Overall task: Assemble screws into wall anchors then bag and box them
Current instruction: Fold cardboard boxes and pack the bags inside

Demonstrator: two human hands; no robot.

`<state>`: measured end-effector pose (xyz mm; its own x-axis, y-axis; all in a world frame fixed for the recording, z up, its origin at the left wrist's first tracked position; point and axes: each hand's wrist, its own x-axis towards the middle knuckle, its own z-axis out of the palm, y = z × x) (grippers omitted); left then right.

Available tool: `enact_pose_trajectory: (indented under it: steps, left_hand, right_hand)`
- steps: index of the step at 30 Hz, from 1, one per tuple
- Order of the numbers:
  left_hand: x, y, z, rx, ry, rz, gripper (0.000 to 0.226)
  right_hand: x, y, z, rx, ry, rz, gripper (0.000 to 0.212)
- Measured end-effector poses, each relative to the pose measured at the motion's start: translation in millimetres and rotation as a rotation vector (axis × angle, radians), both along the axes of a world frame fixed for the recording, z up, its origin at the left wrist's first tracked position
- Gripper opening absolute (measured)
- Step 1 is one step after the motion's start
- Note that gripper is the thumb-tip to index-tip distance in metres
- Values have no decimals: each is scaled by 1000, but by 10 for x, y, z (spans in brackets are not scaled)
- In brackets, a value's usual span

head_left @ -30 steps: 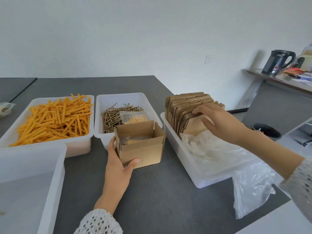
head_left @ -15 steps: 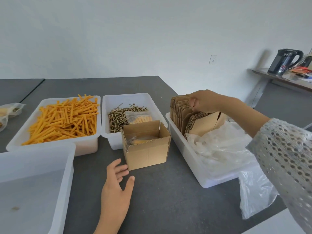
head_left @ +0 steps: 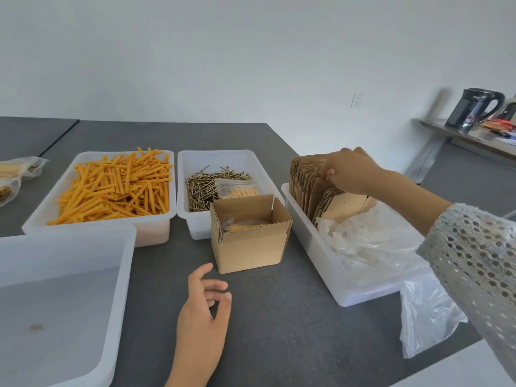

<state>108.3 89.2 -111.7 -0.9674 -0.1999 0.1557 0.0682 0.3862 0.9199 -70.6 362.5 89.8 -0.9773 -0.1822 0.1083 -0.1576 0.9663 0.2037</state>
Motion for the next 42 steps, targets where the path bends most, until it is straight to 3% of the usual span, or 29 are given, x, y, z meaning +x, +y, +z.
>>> enact_pose_trajectory:
  steps: [5,9,13,16,19,20,22,25,28,30,32,36,40,42]
  left_hand:
    - [14,-29,24,36,-12,13,47]
    - [37,-31,47,71,-20,17,37]
    - [116,13,94,123,27,5,33]
    - [256,83,171,225,52,-66,43]
    - [429,211,354,278,172,-238,107]
    - [471,259,425,305,232,-247,118]
    - [514,304,536,416,331,-173,117]
    - [510,203,574,658,394,46,95]
    - [512,40,538,669,360,98,66]
    - [526,-38,449,588,344,124,33]
    - [550,-86,377,498,346,134,18]
    - [593,-178,296,356,296,101,11]
    - [601,-202,234,251,187,73,31]
    - [606,-168,229,263,131,62,54]
  right_hand:
    - [109,-2,366,-111,453,137,23]
    - [405,-86,913,-457,712,289,22]
    - [785,-265,1207,-795,803,314,25]
    - [1102,-515,1039,-1263,668,318,14]
    - [1395,-793,456,-1697,365,239,22]
    - [1478,-869,219,-1823,250,221,23]
    - [1649,-1003,-261,-2076,24,187,20]
    - [1891,-1139,-829,-2339,-220,64,13]
    - [2044,-1161,-1216,-2326,-227,-104,16]
    - [2092,-1098,-1380,-2102,-95,-243,14]
    - [2120,-1024,-1479,-1870,63,-341,5]
    - [2218,-978,-1497,-1716,300,-205,24]
    - [2265,-1046,-1464,-1699,214,-15,49]
    - [2279,-1102,-1488,-1704,197,17,55]
